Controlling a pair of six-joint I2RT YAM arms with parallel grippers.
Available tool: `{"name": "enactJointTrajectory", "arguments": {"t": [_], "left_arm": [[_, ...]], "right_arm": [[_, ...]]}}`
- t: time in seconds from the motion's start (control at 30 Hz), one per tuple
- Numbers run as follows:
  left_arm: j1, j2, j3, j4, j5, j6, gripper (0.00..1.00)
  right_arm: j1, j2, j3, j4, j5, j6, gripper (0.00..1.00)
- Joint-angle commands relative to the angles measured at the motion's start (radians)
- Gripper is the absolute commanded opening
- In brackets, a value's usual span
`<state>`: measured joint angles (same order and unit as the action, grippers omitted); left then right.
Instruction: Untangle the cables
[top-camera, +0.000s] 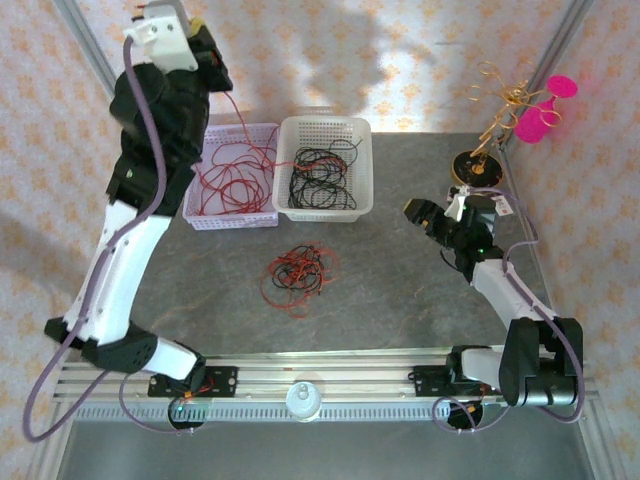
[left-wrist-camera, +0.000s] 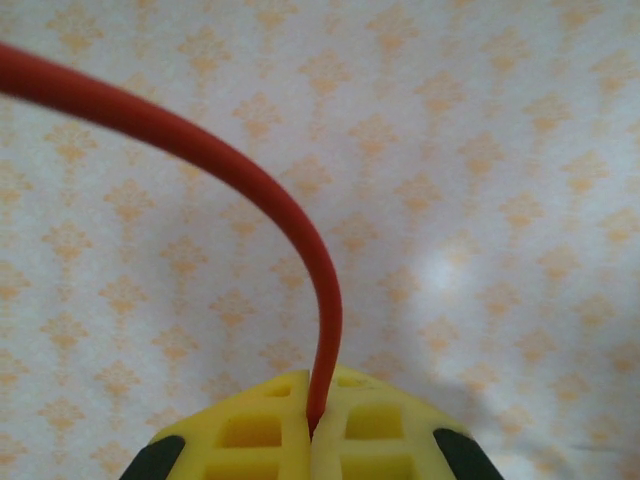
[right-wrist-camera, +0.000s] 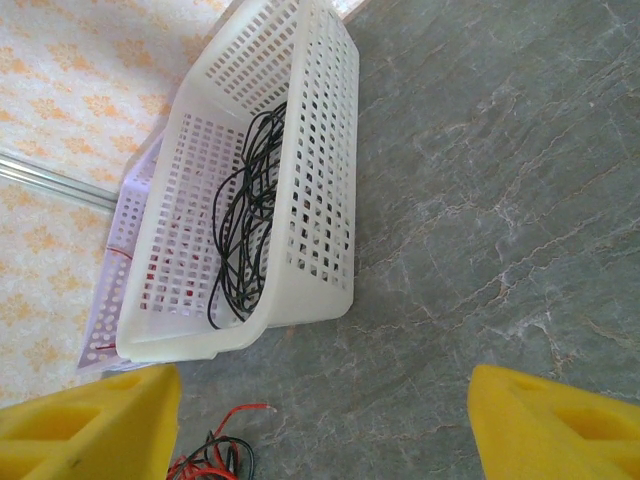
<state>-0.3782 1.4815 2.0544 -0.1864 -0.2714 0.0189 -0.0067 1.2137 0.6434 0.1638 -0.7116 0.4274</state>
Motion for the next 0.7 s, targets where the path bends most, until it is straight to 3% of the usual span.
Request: {"name": "enactJointTrajectory", "arguments": {"t": [0.0, 0.23, 0.37, 0.67], "left_arm": [[0.105, 0.076, 0.106, 0.050, 0.061, -0.056, 0.00], [0.313, 0.249, 0.304, 0.045, 0.233, -0.190, 0.00], [0.412, 0.290, 0.241, 0.103, 0.347, -0.298, 0.00], [0.427, 0.369, 0.016, 0.221, 0.435, -0.331, 0.00]], "right_arm": [[0.007, 0.011, 0.049, -0.006, 0.009, -0.030, 0.75], [0.012, 0.074, 0.084, -0.026, -0.001, -0.048, 0.75], [0.025, 0.090, 0.103, -0.023, 0.000, -0.046, 0.74], [0.040, 0.118, 0.095, -0.019, -0.014, -0.032, 0.74]]}}
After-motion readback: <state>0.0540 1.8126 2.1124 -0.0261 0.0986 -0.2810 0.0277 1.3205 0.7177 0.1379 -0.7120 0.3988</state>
